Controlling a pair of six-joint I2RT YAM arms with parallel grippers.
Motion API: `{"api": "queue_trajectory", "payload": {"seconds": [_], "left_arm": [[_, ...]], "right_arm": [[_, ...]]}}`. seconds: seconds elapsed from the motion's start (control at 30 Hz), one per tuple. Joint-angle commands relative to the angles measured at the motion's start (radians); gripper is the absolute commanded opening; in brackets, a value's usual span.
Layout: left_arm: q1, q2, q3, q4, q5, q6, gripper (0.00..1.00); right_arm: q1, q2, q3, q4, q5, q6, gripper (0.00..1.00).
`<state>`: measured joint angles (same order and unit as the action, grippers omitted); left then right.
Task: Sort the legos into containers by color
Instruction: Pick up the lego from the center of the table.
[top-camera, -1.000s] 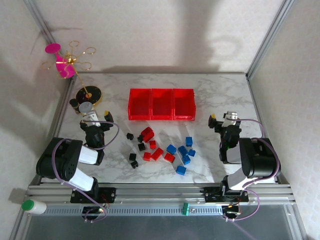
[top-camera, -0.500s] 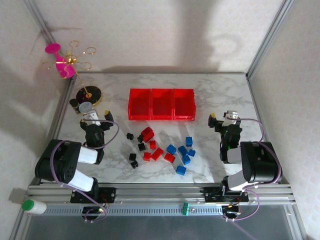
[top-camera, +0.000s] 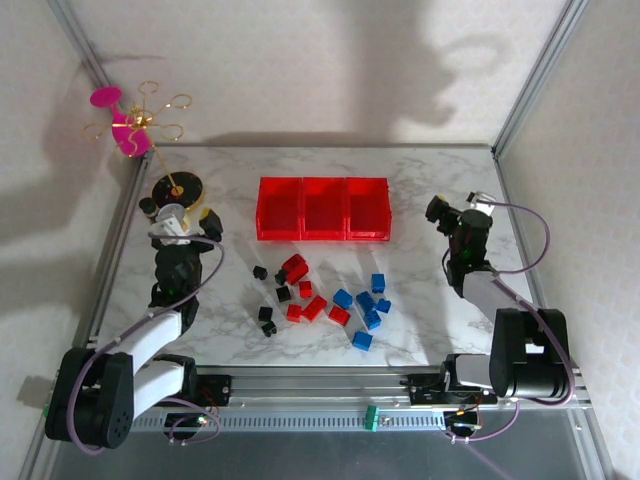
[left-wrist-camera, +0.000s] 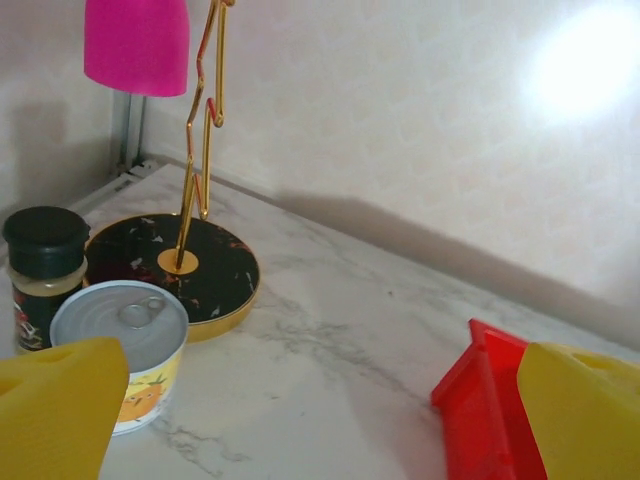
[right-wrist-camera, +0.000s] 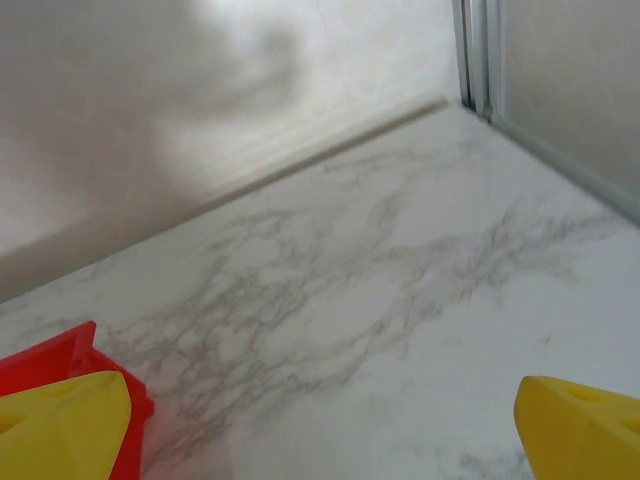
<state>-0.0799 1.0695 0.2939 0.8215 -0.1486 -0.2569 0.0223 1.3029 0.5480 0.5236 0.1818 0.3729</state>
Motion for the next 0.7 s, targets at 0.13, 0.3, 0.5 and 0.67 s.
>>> {"api": "queue_trajectory", "payload": {"seconds": [0.13,0.3,0.5,0.67], "left_arm": [[0.019,-0.041,0.109,-0.304,0.029,-0.224,0.99],[-0.036,-0.069,0.107,-0.372,0.111,-0.224,1.00],[-0.184,-0.101,0.179,-0.651,0.051,-0.227,1.00],[-0.275,-0.095,0.230,-0.841,0.055,-0.259,1.00]], "right_arm": [[0.103,-0.004,0.044,-0.275,0.020,0.129,0.99],[0.233,0.007,0.057,-0.326,0.017,0.141,0.99],[0.416,0.035,0.104,-0.395,0.035,0.170,0.99],[0.583,0.067,0.183,-0.488,0.044,0.197,0.99]]}}
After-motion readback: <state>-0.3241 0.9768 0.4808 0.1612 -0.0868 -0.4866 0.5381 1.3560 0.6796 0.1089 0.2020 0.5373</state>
